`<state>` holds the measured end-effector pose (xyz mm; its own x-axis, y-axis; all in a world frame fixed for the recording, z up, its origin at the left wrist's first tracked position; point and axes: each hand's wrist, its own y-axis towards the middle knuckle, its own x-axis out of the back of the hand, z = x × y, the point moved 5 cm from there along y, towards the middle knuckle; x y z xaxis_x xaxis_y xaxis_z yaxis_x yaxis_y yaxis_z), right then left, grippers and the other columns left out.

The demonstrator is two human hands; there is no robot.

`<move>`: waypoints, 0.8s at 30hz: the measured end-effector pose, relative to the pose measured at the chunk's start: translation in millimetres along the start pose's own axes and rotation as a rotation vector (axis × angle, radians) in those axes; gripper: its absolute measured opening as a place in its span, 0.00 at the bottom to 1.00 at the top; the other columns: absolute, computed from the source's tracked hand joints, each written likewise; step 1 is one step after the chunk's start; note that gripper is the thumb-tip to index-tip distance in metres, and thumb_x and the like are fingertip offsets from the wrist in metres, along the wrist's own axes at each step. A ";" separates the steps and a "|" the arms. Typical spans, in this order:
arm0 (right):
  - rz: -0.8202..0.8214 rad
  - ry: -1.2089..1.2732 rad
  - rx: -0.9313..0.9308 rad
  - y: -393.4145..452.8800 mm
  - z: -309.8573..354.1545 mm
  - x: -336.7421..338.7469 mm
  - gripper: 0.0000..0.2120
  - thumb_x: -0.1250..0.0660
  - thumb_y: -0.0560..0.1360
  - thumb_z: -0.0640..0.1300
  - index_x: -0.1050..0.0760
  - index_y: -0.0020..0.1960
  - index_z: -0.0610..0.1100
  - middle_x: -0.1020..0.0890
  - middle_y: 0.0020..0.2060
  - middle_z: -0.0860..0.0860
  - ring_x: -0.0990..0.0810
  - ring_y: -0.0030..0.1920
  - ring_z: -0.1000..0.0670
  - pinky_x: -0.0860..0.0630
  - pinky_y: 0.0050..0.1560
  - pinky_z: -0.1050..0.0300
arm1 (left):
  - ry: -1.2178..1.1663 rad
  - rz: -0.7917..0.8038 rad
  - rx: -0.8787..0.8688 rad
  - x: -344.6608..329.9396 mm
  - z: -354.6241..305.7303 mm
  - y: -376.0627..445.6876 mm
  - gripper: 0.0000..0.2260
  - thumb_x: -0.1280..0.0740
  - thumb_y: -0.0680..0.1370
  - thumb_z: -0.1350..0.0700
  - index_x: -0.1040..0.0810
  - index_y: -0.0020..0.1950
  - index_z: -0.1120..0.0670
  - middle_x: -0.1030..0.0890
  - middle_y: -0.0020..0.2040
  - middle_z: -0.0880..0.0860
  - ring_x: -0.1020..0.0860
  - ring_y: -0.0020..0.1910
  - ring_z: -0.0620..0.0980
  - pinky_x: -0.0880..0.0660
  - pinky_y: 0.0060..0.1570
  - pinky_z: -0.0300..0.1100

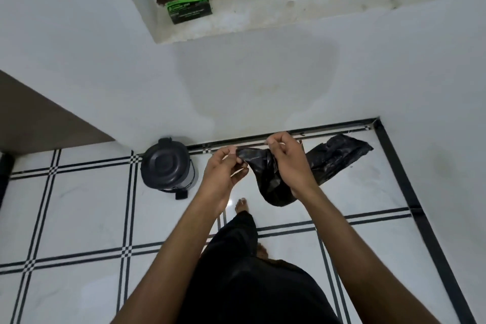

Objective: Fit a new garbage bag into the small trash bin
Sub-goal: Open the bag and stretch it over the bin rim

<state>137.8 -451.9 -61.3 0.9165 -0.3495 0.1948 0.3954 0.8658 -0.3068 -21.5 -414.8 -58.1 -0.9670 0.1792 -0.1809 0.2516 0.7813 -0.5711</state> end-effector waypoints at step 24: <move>-0.040 -0.015 0.280 -79.0 64.4 -189.5 0.16 0.41 0.74 0.28 0.22 0.44 0.45 0.15 0.43 0.49 0.16 0.47 0.50 0.18 0.52 0.51 | 0.983 -0.273 -0.482 269.3 -20.5 -96.3 0.01 0.31 0.78 0.52 0.20 0.46 0.48 0.19 0.37 0.44 0.22 0.35 0.43 0.29 0.34 0.37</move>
<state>-71.1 -431.1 -13.9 0.8987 -0.3819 0.2155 0.3970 0.9173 -0.0298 -307.0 -429.5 -35.5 -0.6517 0.1931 0.7334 0.1914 0.9776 -0.0874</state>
